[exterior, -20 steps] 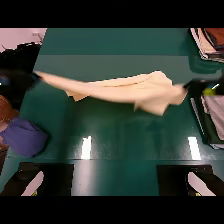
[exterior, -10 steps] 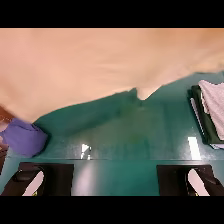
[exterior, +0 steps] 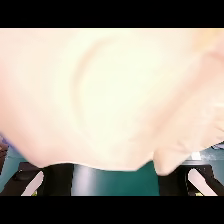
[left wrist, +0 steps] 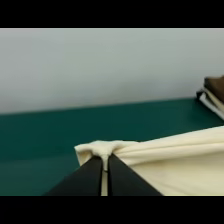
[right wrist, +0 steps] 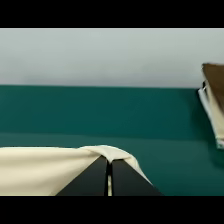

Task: Fold the shirts.

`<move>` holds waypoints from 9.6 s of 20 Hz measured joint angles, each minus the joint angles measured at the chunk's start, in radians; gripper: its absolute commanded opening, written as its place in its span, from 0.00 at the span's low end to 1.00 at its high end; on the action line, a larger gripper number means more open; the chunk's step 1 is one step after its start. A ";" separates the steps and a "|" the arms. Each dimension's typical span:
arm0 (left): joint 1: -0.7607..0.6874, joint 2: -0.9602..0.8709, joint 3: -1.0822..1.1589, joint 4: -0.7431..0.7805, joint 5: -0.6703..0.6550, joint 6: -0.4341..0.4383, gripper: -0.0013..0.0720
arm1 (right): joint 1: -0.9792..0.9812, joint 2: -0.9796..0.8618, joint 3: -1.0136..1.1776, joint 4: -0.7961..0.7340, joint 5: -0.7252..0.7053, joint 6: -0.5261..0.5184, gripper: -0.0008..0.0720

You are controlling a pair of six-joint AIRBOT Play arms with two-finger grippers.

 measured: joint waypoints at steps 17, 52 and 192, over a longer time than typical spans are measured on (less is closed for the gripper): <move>0.001 -0.676 -0.417 -0.103 0.388 0.073 0.05 | 0.248 -0.735 -0.195 -0.146 -0.162 -0.007 0.03; 0.002 -0.228 -1.235 -0.026 0.018 0.073 0.55 | 0.218 0.074 -1.063 -0.283 -0.137 0.019 0.58; 0.030 -0.257 -0.552 0.014 -0.179 0.042 0.36 | 0.840 -0.532 -0.540 0.021 -0.199 -0.095 0.85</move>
